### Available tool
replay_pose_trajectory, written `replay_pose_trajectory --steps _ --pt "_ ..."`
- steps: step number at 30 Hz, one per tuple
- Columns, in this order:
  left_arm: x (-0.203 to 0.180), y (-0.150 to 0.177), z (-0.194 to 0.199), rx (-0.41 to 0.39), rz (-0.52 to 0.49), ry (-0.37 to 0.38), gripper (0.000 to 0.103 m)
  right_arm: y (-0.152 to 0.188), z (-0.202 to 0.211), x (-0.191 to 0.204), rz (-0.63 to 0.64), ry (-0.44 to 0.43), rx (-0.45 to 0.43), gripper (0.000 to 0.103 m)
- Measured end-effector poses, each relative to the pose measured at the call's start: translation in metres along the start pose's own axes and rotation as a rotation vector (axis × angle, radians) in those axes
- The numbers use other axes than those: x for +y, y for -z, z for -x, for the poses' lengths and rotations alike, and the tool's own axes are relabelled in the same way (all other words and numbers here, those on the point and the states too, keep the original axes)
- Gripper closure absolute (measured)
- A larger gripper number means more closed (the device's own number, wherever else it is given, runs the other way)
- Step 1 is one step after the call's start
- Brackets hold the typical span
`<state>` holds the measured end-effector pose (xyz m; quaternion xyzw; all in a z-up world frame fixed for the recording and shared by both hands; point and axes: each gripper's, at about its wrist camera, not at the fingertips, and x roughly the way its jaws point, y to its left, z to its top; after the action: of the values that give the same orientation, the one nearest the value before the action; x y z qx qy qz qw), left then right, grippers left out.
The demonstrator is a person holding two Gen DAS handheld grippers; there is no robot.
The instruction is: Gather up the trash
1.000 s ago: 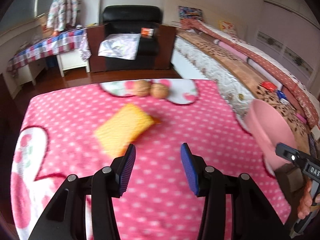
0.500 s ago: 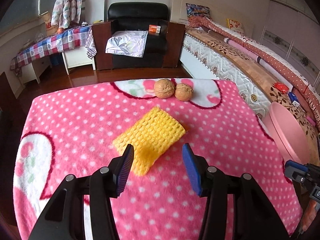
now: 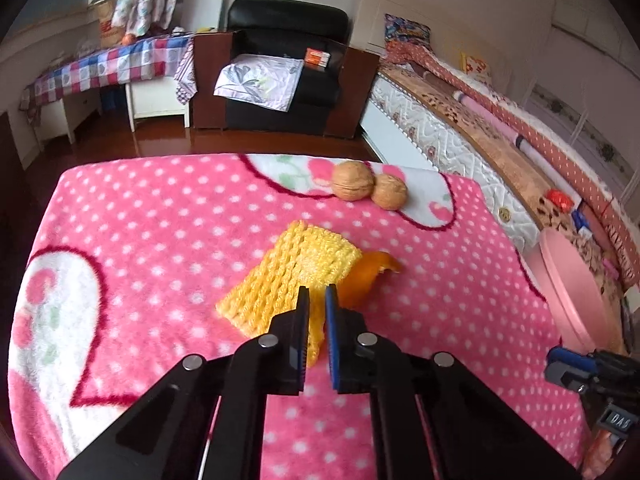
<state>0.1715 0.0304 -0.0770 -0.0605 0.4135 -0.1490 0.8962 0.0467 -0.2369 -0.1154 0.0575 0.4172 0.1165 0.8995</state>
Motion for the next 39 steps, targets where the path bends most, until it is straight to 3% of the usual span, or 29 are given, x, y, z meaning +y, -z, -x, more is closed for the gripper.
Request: replay_pose_trajectory --steps 8,16,21,28,39 --pt "0.02 0.007 0.036 -0.059 0.051 0.009 0.098 -0.017 -0.023 0.041 0.064 -0.091 0.028 0.082" --pt "0.039 0.021 0.066 -0.08 0.1 0.025 0.099 -0.044 -0.062 0.08 0.032 -0.213 0.057 0.082" --pt "0.047 0.033 0.075 -0.076 0.124 0.033 0.099 -0.055 -0.089 0.093 -0.015 -0.21 0.079 0.082" --pt "0.053 0.044 0.081 -0.075 0.146 0.055 0.103 -0.068 -0.118 0.089 -0.092 -0.138 0.085 0.082" --pt "0.051 0.047 0.082 -0.077 0.14 0.068 0.103 -0.075 -0.134 0.078 -0.177 -0.131 0.063 0.082"
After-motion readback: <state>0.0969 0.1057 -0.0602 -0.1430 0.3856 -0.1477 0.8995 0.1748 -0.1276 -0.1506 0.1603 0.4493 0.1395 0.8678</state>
